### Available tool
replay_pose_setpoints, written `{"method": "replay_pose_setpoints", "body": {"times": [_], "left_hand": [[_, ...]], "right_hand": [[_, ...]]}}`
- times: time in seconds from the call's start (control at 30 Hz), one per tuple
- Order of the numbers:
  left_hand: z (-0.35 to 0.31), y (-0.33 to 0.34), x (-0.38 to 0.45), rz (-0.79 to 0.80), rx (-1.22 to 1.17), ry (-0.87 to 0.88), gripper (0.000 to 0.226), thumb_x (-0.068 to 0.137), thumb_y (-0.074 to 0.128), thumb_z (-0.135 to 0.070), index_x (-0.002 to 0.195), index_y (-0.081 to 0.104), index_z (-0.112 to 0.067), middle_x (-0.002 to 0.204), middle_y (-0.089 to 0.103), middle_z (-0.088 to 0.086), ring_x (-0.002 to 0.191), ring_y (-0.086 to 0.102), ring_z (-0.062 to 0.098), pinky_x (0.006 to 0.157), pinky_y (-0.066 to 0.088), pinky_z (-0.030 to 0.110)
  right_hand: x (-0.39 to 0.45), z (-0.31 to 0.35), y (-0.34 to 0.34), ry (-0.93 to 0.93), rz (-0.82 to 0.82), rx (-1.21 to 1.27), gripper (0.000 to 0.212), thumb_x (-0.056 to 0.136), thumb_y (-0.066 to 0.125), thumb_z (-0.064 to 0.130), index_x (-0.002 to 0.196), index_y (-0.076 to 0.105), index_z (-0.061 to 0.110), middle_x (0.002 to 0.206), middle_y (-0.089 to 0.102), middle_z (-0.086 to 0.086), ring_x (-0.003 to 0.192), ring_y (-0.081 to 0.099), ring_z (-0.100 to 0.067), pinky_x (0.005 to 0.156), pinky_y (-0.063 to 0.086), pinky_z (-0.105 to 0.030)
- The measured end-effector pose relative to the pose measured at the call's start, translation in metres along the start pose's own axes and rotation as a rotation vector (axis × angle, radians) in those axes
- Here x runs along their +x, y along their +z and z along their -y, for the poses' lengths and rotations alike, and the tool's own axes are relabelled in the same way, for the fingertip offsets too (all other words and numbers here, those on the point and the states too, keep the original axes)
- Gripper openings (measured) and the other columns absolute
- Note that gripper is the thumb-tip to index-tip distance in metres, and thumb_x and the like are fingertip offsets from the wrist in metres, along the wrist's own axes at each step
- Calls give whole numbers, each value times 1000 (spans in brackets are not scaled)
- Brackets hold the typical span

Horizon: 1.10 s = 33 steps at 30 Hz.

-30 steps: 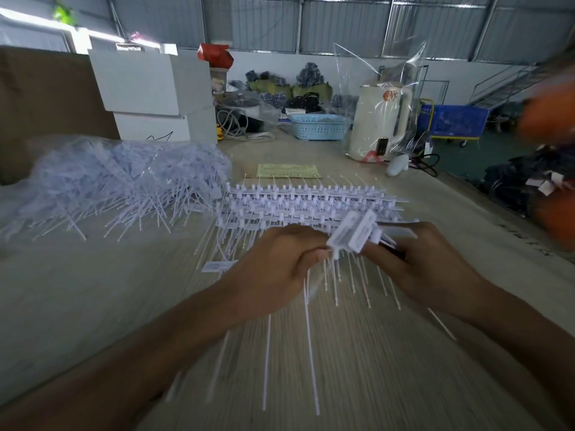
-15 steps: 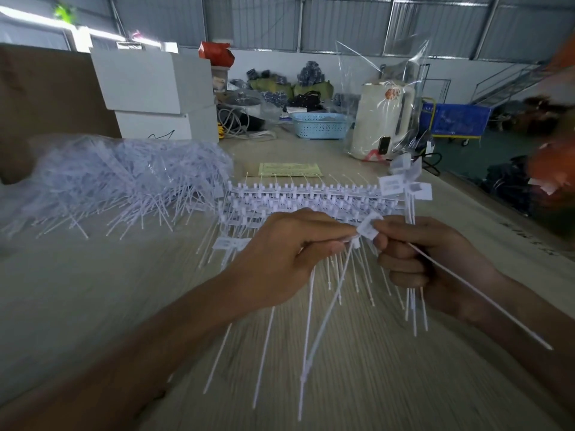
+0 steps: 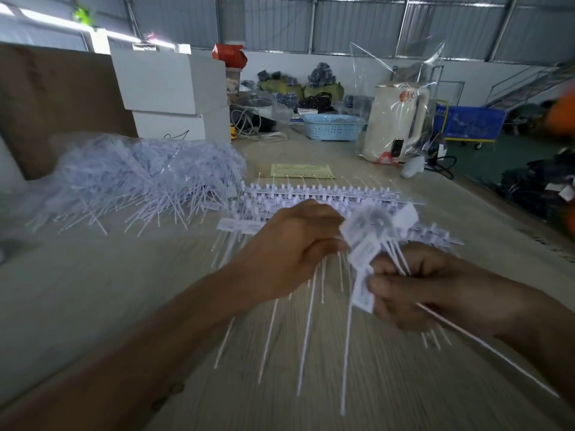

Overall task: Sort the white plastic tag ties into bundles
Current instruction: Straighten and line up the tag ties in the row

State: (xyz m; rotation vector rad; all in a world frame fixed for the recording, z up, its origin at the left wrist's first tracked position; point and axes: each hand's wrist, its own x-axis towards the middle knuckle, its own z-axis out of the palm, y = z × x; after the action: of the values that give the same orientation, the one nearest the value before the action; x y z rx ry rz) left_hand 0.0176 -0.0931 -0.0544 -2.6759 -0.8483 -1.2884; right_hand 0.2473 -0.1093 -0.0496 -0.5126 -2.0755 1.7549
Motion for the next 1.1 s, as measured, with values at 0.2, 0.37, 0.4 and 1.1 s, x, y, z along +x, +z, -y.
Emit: {"method": "replay_pose_setpoints", "body": {"times": [0.2,0.37,0.4,1.1], "left_hand": [[2,4,-2,-69,-22,-125,31,90,71,-14,120,72,-9,108,74,2,95,67,16,85,52,33],[1,8,-4,-72,-29,-186,36,93,66,-31,128,68,-23,84,66,-17,71,63,8,68,53,30],[1,8,-4,-81,-36,-205,36,94,65,-34,128,67,-26,83,68,-14,68,63,10,65,53,33],[-3,11,-6,-33,8,-232,35,93,65,-37,126,69,-26,86,72,-4,71,66,15,63,55,39]], "right_hand": [[-2,-1,-18,-52,-489,167,39,95,60,48,75,48,17,63,40,-6,47,29,-15,43,26,-23],[2,1,-11,-91,-683,-121,39,100,46,48,89,58,13,55,30,-8,43,23,-17,43,26,-20],[3,1,-9,-111,-698,-158,37,99,46,48,91,62,16,55,28,-6,44,21,-16,42,25,-21],[6,6,4,-268,-908,-322,37,86,60,40,88,72,5,47,34,6,41,26,-8,43,27,-20]]}}
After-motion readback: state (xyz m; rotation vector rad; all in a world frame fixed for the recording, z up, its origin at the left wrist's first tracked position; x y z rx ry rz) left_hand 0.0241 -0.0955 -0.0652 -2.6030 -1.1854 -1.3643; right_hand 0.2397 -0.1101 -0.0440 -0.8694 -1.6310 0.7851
